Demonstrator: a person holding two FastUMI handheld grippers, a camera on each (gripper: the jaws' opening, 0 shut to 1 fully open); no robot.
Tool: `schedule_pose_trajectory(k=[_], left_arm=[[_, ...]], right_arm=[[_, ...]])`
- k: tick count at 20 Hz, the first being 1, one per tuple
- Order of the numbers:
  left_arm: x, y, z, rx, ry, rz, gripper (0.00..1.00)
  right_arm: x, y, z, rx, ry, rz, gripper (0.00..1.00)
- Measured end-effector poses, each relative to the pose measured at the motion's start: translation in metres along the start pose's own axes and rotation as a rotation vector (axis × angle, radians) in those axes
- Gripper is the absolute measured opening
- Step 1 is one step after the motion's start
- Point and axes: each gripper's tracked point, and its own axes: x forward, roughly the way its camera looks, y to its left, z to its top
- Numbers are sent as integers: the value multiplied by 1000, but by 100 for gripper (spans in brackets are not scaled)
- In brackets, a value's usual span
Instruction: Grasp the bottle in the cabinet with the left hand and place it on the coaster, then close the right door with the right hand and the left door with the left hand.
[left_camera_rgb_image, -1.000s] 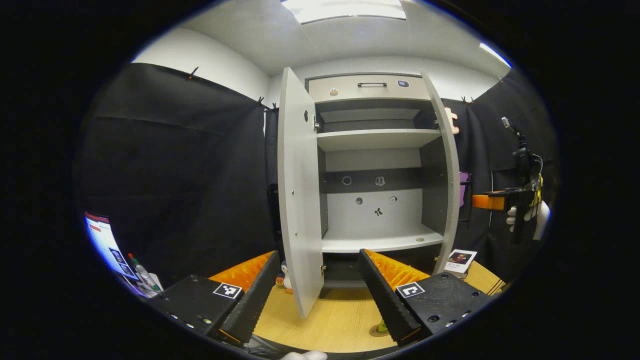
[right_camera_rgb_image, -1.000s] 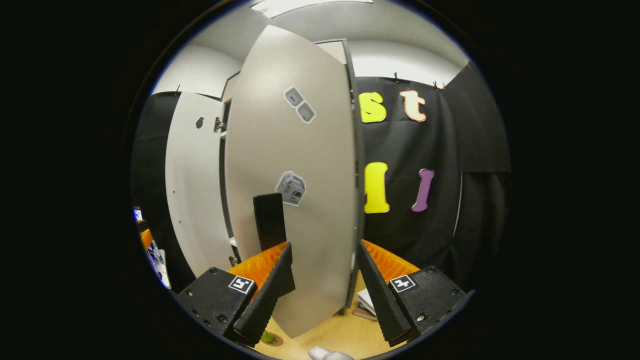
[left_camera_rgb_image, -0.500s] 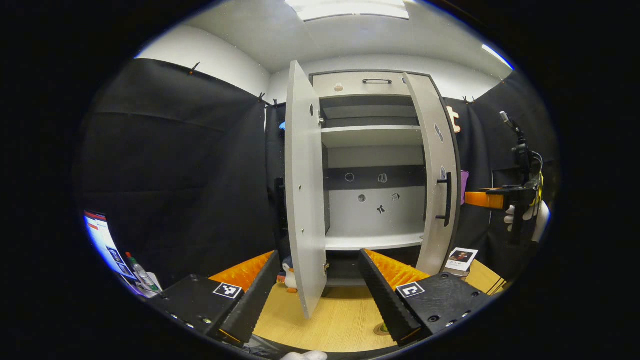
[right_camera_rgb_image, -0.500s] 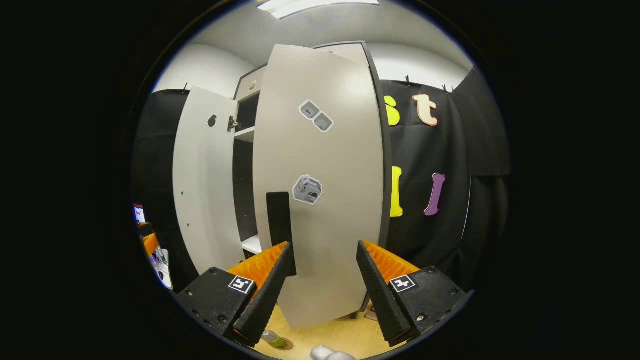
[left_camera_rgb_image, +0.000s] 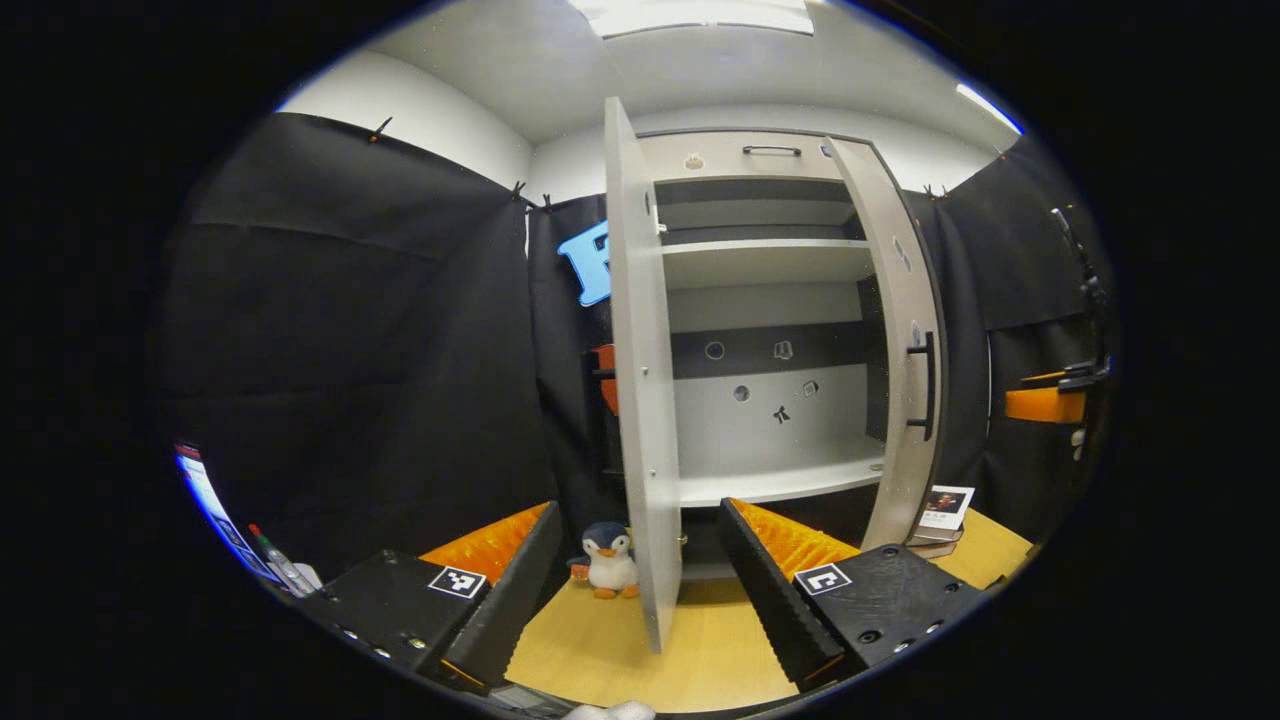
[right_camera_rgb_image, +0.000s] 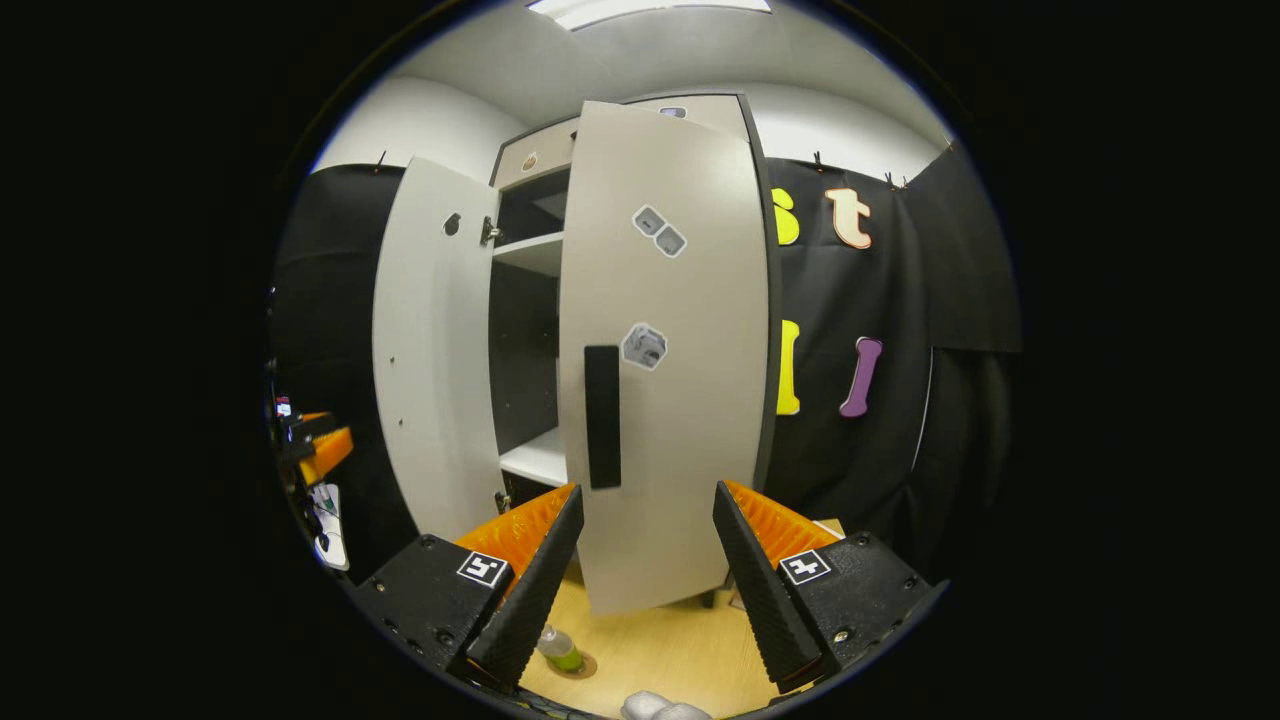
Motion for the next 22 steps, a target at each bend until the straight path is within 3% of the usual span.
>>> schedule_pose_trajectory(k=[5,9,16,19,22], left_arm=[[45,72,6,27,-21,66,96],[92,101,4,-6,-15,75,96],[146,111,11,-28,-19,74,96],[153,97,9,-34,-5,37,96],[154,98,11,-8,-10,52,92]], right_arm=[[-38,11,-23,16,51,-54,81],[-63,11,-31,38,82,-105,81],[-78,0,-35,60,85,-165,81],[-78,0,-38,74,87,-171,81],[-76,3,-40,98,87,-157,81]])
